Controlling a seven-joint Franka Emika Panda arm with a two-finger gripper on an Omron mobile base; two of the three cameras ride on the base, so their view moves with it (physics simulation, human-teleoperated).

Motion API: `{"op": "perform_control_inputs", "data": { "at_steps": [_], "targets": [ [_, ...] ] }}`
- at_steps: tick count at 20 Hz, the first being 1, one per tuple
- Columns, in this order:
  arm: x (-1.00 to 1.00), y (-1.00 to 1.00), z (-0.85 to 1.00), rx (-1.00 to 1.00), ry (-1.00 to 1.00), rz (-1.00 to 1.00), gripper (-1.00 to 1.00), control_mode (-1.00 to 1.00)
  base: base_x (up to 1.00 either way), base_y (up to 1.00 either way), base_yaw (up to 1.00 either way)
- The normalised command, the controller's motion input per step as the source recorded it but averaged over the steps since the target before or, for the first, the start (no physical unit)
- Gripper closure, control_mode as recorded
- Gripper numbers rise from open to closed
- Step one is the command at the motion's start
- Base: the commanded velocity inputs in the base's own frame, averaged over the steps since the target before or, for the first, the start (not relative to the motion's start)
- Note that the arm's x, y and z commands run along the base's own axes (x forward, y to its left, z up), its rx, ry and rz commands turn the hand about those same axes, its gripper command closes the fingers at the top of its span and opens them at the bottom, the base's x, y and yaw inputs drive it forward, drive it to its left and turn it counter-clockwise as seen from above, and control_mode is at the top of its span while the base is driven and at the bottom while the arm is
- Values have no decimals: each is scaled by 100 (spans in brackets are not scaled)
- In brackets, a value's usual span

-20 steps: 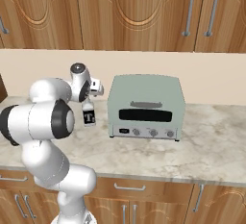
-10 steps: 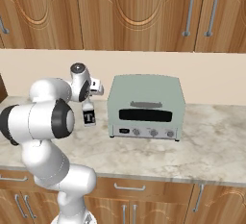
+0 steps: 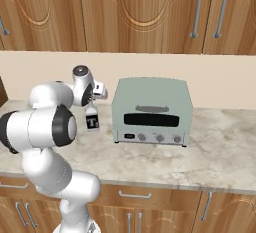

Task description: Move the drinks to the dining counter.

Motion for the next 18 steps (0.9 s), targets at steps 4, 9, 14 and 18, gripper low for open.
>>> {"op": "perform_control_inputs", "data": {
  "at_steps": [4, 9, 14, 18],
  "targets": [
    [-68, 0, 18, 0, 0, 0, 100, -100, 0, 0, 0],
    [-57, 0, 34, 0, 0, 0, 100, -100, 0, 0, 0],
    [-57, 0, 30, 0, 0, 0, 100, -100, 0, 0, 0],
    [-52, 0, 17, 0, 0, 0, 100, -100, 0, 0, 0]
  ]
}}
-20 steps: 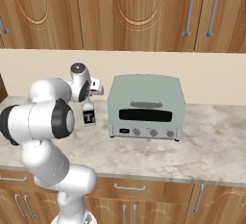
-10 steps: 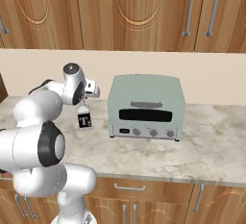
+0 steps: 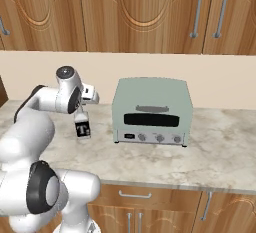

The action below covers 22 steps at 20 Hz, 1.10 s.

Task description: Move the drinks to the dining counter.

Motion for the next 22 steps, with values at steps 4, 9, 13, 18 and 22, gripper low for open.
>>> {"op": "perform_control_inputs", "data": {
  "at_steps": [4, 9, 13, 18, 22],
  "targets": [
    [-49, 0, 18, 0, 0, 0, 100, -100, 0, 0, 0],
    [-48, 0, 20, 0, 0, 0, 100, -100, 0, 0, 0],
    [-52, 0, 6, 0, 0, 0, 100, -100, 0, 0, 0],
    [-46, 0, 1, 0, 0, 0, 100, -100, 0, 0, 0],
    [-22, 0, 3, 0, 0, 0, 100, 100, -15, -1, 0]
  ]
}}
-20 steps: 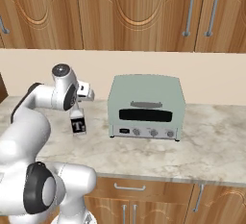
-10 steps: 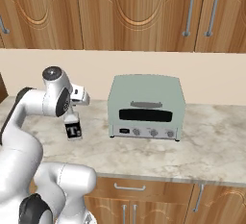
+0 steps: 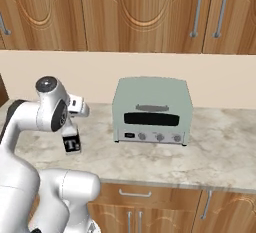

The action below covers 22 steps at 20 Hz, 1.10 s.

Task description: Move the drinks to the dining counter.

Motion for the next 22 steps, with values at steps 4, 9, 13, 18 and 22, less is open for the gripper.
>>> {"op": "perform_control_inputs", "data": {
  "at_steps": [4, 9, 13, 18, 22],
  "targets": [
    [0, 0, 0, 0, 0, 0, 100, 100, -92, -28, 7],
    [0, 0, 0, 0, 0, 0, 100, 100, -94, -42, 44],
    [0, 0, 0, 0, 0, 0, 100, 100, -27, -14, 88],
    [0, 0, 0, 0, 0, 0, 100, 100, -7, 0, 100],
    [0, 0, 0, 0, 0, 0, 100, 100, -1, 0, 100]
  ]
}}
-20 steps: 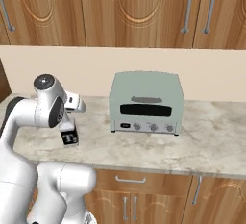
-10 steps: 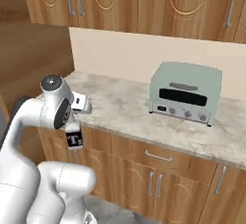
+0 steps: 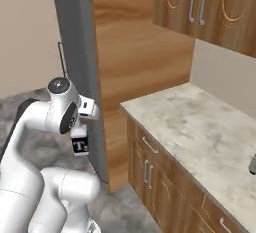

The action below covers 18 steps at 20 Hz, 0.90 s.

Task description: Move the drinks to the dining counter.

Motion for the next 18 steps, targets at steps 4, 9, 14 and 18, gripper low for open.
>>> {"op": "perform_control_inputs", "data": {
  "at_steps": [4, 9, 14, 18],
  "targets": [
    [0, 0, 0, 0, 0, 0, 100, 100, 0, 0, 99],
    [0, 0, 0, 0, 0, 0, 100, 100, 27, -4, 79],
    [0, 0, 0, 0, 0, 0, 100, 100, 85, -38, 51],
    [0, 0, 0, 0, 0, 0, 100, 100, 90, -64, 21]
  ]
}}
